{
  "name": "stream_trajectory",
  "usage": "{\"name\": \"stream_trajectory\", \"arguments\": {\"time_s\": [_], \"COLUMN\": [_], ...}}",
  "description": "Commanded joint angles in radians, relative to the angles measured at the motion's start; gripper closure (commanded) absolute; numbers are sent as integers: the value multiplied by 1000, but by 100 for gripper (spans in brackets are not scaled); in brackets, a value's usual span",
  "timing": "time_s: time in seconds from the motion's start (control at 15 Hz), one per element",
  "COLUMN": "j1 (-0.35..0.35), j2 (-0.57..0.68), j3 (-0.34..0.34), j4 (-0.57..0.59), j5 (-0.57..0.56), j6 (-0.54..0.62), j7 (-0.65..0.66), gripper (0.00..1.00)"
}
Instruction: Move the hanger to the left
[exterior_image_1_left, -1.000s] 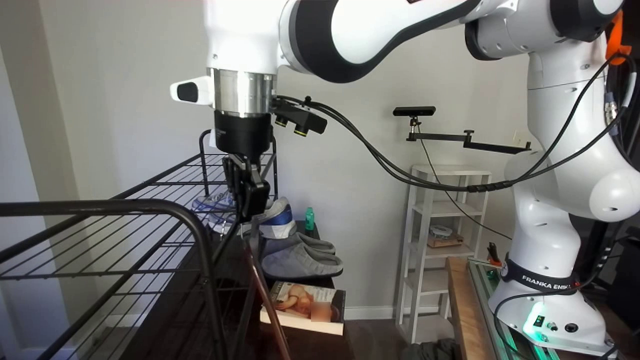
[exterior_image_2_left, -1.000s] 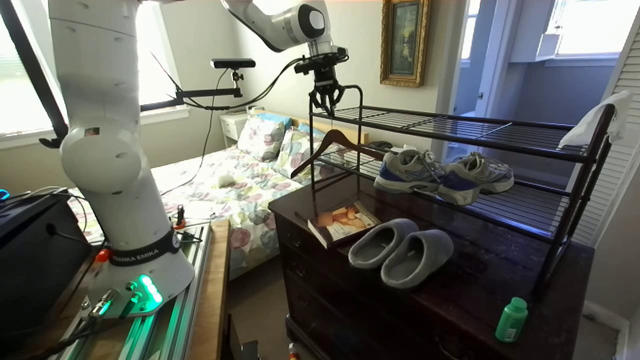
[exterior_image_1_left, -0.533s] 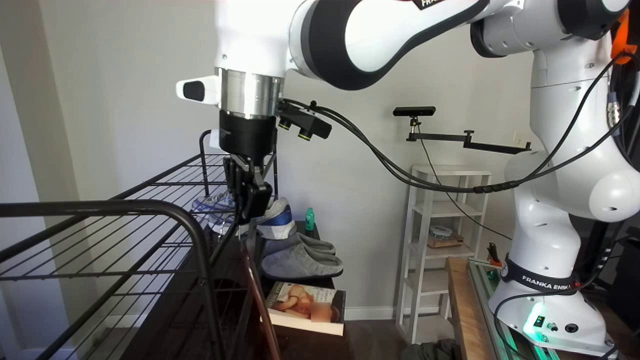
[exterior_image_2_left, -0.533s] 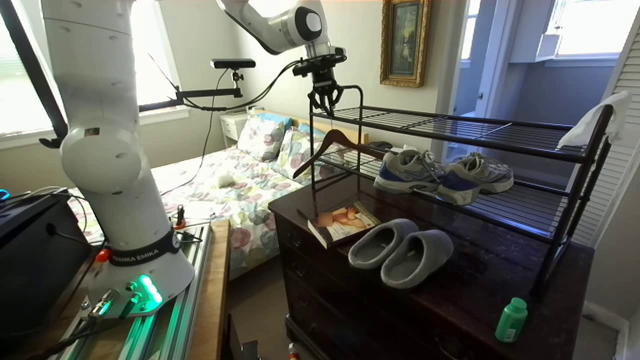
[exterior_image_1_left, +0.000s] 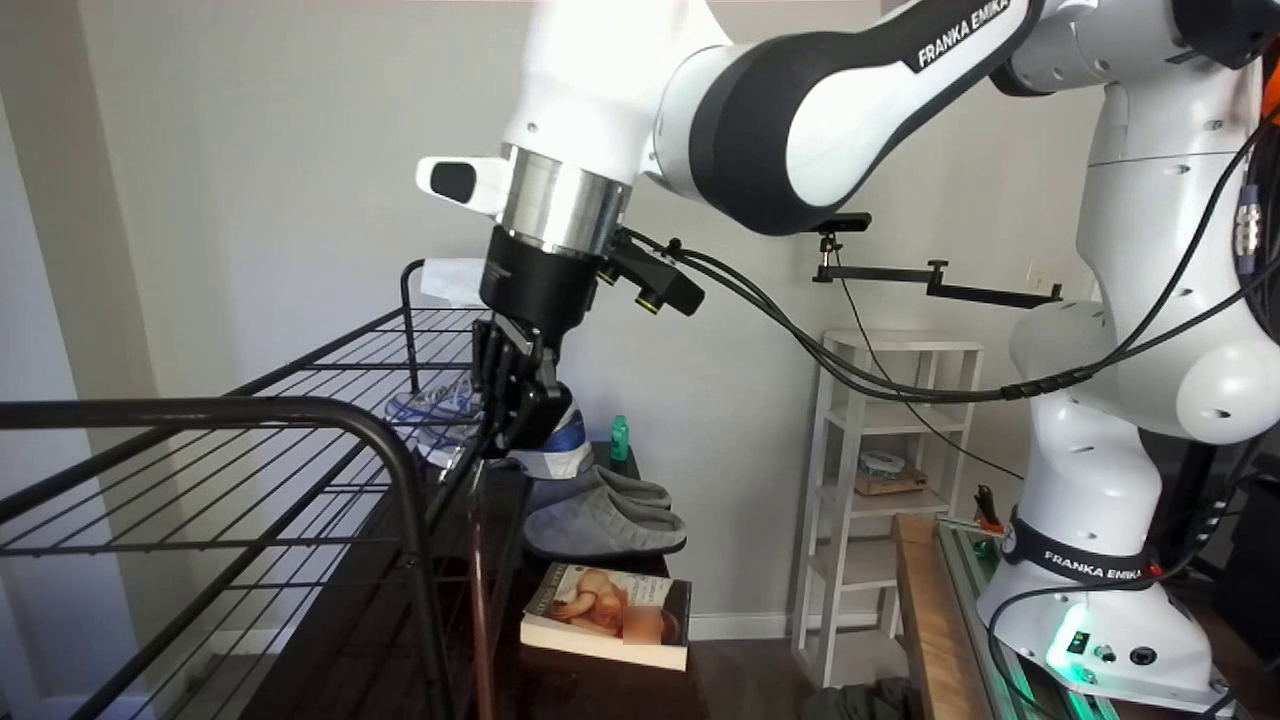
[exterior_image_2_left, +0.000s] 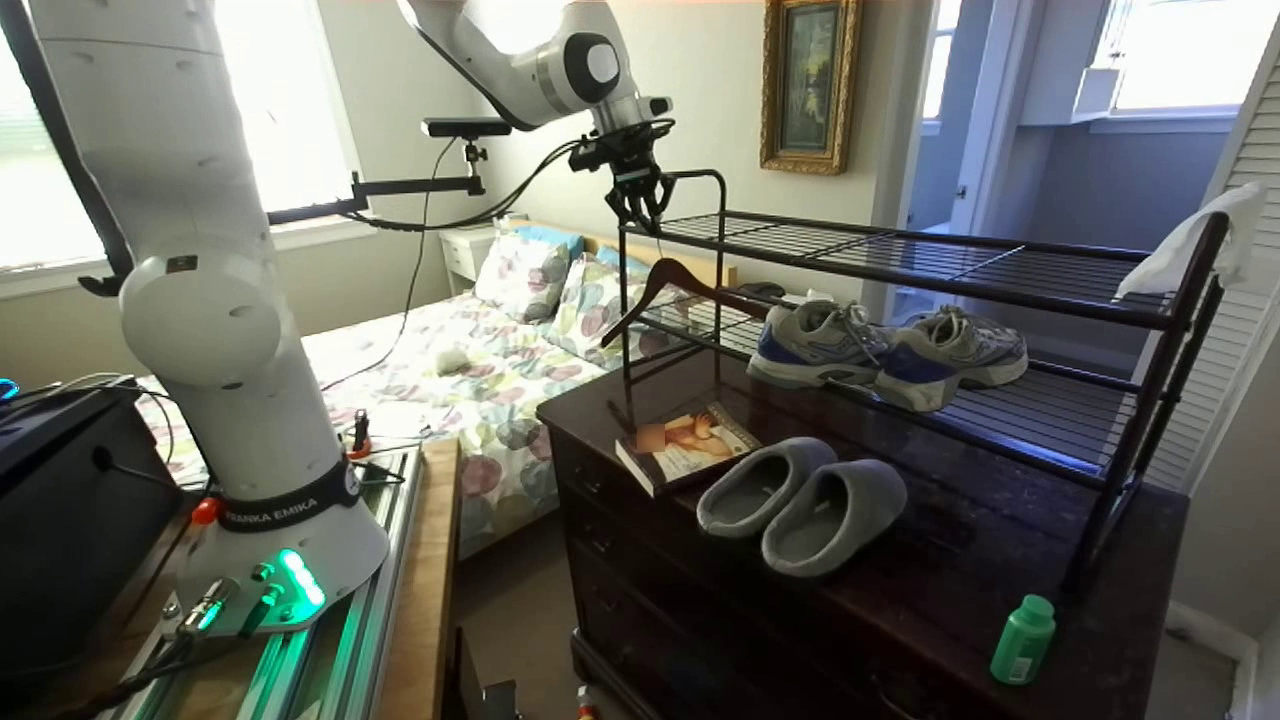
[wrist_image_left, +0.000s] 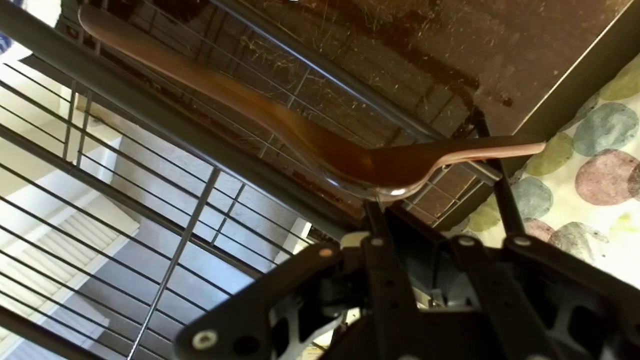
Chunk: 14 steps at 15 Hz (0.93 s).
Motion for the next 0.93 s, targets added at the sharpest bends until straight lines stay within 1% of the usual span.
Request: {"name": "stream_trajectory", "arguments": {"time_s": [0.0,0.2,0.53,0.87], "j1": [1,5,4,6], "j2": [-75,-113,-156,-216], "j3": [7,12,27,56], "j4": [-133,-200,-252,-283], "j5": [5,-27,-67,-131], "j6": [117,159,190,151], "j7": [62,118,200,309], "gripper": [98,98,98,98]}}
